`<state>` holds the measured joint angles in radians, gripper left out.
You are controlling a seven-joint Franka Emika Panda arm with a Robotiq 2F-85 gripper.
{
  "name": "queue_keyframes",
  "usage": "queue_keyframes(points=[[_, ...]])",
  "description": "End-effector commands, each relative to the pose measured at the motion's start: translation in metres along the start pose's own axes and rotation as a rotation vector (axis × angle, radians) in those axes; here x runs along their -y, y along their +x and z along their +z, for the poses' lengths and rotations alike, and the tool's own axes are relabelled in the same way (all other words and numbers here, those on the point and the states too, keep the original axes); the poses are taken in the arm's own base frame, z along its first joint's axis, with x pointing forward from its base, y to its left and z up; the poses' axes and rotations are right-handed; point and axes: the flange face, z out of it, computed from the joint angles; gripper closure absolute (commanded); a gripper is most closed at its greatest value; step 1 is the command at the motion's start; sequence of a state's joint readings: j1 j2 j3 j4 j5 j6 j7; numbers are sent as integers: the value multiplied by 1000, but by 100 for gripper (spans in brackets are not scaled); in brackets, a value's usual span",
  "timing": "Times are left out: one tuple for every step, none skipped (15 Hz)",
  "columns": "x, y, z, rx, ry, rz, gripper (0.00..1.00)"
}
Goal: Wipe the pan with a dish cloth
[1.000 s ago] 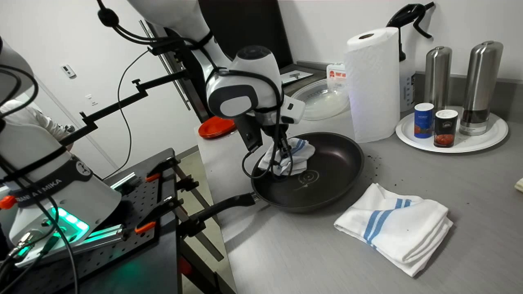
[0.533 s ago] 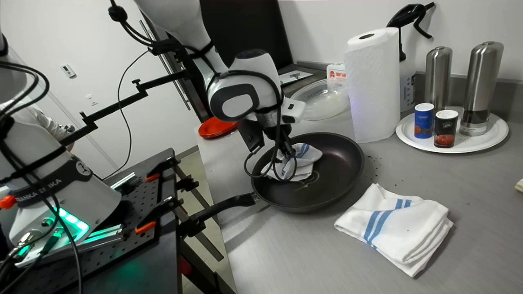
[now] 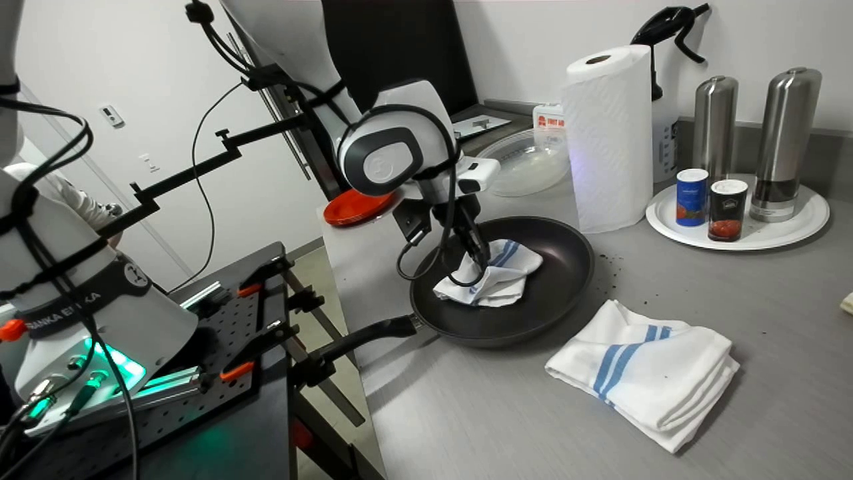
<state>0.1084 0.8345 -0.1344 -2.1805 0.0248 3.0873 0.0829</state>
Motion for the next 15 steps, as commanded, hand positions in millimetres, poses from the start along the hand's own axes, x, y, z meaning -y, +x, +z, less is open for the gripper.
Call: queue_keyframes(points=[[-24,5,10,-5,-36,47,96],[-31,7,10,-8,-47,52,96],[-40,9,11,-15,-57,57,96],[-48,11,11,-19,-69,69,96],[-55,13,11,-18,-76,79,96],[-62,15,12,-21,-89,88,96],[-67,17,12,-25,-101,95,96],[-72,20,12,-33,-120,101,96],[-77,23,11,-39,-134,107,96],[-81,25,10,-51,-162,110,96],[-85,28,8,-61,-187,113,96],[-88,30,5,-73,-217,113,96],[-89,32,3,-80,-240,112,96],[-89,33,0,-90,-268,108,96],[-88,35,-2,-98,-293,104,96]])
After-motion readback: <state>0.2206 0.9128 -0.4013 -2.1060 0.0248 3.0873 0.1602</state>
